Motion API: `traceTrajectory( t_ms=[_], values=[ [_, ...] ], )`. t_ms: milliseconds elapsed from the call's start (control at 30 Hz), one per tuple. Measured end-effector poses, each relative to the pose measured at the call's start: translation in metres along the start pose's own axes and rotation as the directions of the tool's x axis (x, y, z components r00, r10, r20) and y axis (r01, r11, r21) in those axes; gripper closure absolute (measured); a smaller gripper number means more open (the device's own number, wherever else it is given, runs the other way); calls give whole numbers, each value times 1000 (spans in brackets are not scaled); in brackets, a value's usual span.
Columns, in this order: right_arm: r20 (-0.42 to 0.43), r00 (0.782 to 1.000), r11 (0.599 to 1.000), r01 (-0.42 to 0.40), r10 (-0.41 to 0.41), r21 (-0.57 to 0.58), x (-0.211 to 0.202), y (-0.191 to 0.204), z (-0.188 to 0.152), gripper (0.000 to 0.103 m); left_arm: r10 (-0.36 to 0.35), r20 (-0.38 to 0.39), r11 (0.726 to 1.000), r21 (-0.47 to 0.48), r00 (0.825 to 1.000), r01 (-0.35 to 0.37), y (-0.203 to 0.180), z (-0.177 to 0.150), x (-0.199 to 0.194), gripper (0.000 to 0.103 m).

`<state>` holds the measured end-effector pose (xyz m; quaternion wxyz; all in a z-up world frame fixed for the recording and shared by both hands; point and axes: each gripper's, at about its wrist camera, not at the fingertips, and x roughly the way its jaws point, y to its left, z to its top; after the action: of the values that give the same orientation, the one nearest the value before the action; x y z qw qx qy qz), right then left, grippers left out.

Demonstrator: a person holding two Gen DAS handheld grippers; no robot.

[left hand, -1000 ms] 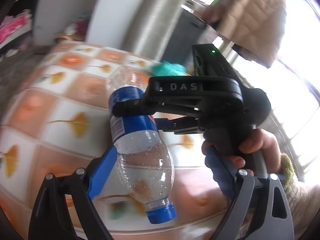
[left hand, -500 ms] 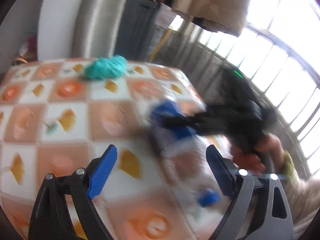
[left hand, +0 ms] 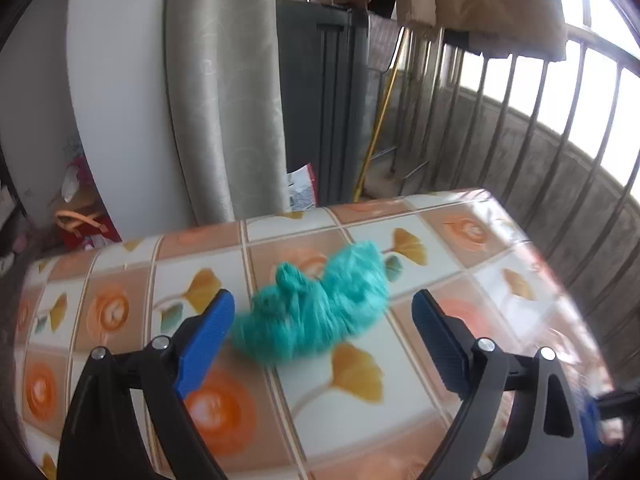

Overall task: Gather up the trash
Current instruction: 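Grasp the teal plastic bag with the left tool while the right tool holds the Pepsi bottle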

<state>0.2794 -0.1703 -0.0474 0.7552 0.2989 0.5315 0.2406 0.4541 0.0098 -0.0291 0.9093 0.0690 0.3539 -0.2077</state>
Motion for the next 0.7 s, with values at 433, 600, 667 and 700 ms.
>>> traceTrajectory(
  t_ms=[433,600,667,700],
  values=[
    [18,996,995,89,-88,-49,3,19,-3,44,-2,-123,989,144,992,19,-31,-8,19,32],
    [16,993,992,116,-115,-54,-6,21,-19,45,-30,-186,984,166,982,62,-54,-39,-19,32],
    [15,991,989,133,-132,-67,-8,23,-28,45,-38,-214,987,147,976,70,-56,-57,-41,32],
    [14,990,988,138,-137,-73,-9,25,-31,45,-48,-231,989,125,972,79,-54,-66,-51,32]
  ],
)
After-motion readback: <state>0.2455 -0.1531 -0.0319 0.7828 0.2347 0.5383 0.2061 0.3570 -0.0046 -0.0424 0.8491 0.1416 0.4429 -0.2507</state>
